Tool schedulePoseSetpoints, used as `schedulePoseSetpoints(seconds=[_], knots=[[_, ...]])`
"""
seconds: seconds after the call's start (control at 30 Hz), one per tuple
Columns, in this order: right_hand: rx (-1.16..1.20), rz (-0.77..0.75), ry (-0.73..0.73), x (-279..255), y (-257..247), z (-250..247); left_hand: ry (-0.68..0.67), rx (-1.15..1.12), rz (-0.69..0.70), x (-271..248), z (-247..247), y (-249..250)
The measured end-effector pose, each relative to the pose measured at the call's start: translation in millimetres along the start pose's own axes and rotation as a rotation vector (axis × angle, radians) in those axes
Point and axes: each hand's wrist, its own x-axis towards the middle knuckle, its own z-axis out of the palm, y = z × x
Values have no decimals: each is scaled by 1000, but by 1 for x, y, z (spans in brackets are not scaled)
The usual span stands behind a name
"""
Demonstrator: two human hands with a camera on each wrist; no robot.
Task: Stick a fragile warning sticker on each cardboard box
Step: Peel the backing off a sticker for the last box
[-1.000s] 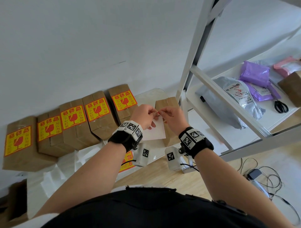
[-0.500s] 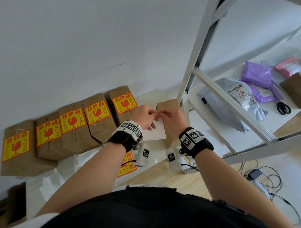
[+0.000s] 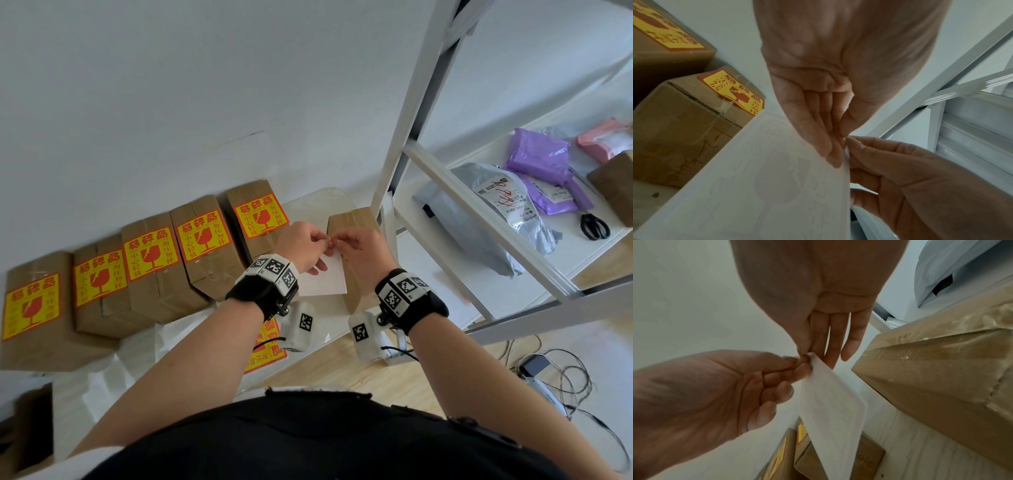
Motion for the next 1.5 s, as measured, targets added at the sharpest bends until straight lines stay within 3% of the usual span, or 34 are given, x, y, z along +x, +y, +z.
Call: schedulePoseSetpoints(seconds=[0.2, 0.47, 1.1, 1.33, 1.5], knots=[[-42, -23, -30, -2, -1, -3, -20, 41, 11, -2, -1, 1], [-23, -67, -72, -6, -5, -7, 47, 287, 111, -6, -3, -1], [-55, -83, -13, -14, -1, -16, 30, 172, 84, -16, 12, 10], [-78, -81, -11, -21, -1, -22, 73, 260, 111, -17, 18, 10], [73, -18, -42, -29, -2, -26, 82, 304, 140, -21, 24, 11]])
